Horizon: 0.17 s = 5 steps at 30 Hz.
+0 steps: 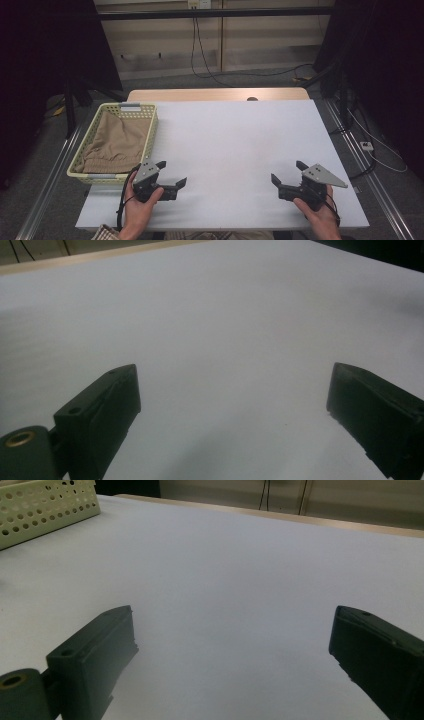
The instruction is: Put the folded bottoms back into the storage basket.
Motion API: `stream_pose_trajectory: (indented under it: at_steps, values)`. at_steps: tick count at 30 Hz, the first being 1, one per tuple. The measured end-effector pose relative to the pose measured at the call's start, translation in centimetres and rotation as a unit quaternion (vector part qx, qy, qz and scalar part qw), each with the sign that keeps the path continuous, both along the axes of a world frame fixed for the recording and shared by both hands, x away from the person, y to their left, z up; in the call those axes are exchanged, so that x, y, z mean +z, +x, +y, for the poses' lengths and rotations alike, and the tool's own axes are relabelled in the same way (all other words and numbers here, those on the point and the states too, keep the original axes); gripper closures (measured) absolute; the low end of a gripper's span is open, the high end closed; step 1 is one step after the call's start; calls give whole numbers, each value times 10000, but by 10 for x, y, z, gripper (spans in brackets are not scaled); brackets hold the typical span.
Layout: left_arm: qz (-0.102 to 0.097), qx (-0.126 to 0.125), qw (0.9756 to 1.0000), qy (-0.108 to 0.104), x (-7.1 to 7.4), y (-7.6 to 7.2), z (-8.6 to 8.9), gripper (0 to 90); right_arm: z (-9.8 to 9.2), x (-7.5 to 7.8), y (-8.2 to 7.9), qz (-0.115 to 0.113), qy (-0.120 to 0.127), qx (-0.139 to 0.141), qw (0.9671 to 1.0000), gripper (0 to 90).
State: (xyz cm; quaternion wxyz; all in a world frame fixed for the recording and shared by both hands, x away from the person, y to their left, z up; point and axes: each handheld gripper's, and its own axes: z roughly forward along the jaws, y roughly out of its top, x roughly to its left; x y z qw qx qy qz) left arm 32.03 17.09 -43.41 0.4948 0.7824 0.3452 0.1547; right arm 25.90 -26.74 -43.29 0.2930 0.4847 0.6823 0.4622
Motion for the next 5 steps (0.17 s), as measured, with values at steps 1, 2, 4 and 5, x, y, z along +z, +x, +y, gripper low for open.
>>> stream_pose_trajectory:
  at_steps: [1,2,4,5]
  values:
    - [-29,36,10000,15,0,0,0,71,0,0,0,-10,-5,4,10000,47]
    - [-35,39,10000,27,0,1,0,73,0,0,0,-16,-5,5,10000,47]
    - [21,21,10000,52,-1,3,-1,67,0,0,0,-17,2,-1,10000,47]
    - [-62,29,9999,128,-1,3,-1,66,0,0,0,3,5,-9,10000,47]
